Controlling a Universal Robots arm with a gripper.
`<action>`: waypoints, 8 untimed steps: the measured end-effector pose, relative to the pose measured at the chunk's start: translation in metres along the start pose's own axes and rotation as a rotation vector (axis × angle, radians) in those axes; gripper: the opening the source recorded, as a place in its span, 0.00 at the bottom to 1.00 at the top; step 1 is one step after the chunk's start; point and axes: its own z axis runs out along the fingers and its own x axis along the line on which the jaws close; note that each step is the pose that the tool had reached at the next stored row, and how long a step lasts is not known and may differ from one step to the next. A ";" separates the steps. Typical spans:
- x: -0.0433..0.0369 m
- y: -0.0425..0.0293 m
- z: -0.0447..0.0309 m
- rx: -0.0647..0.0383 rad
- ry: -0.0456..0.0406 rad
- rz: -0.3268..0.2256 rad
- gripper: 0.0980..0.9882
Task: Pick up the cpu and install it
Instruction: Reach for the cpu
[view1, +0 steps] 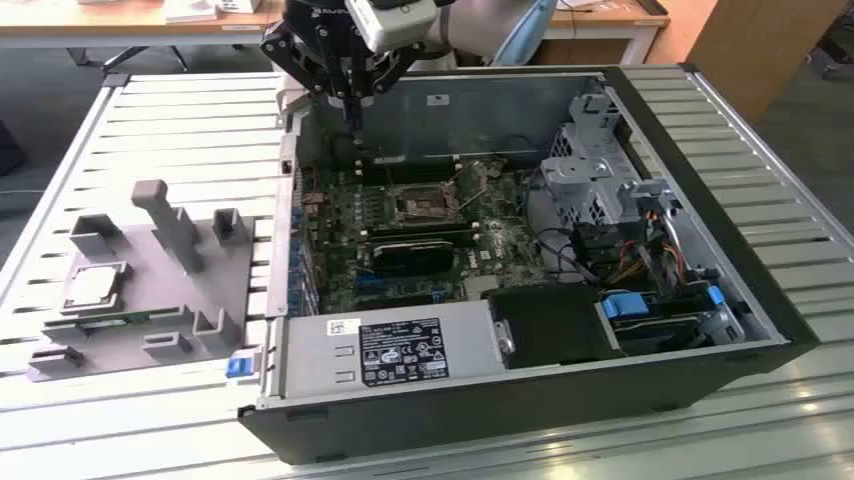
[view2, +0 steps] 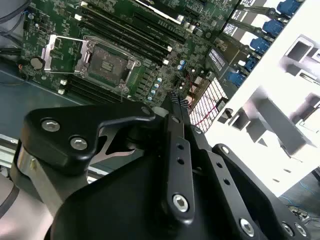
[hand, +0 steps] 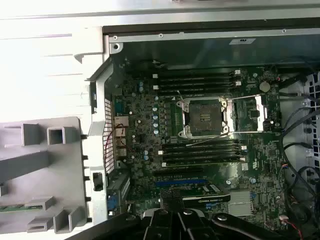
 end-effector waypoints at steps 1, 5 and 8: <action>0.0000 0.0000 0.0000 0.000 0.0000 0.000 0.01; 0.0001 0.0000 0.0000 0.000 0.0000 0.000 0.01; 0.0016 -0.0003 0.0000 0.000 -0.0001 0.000 0.01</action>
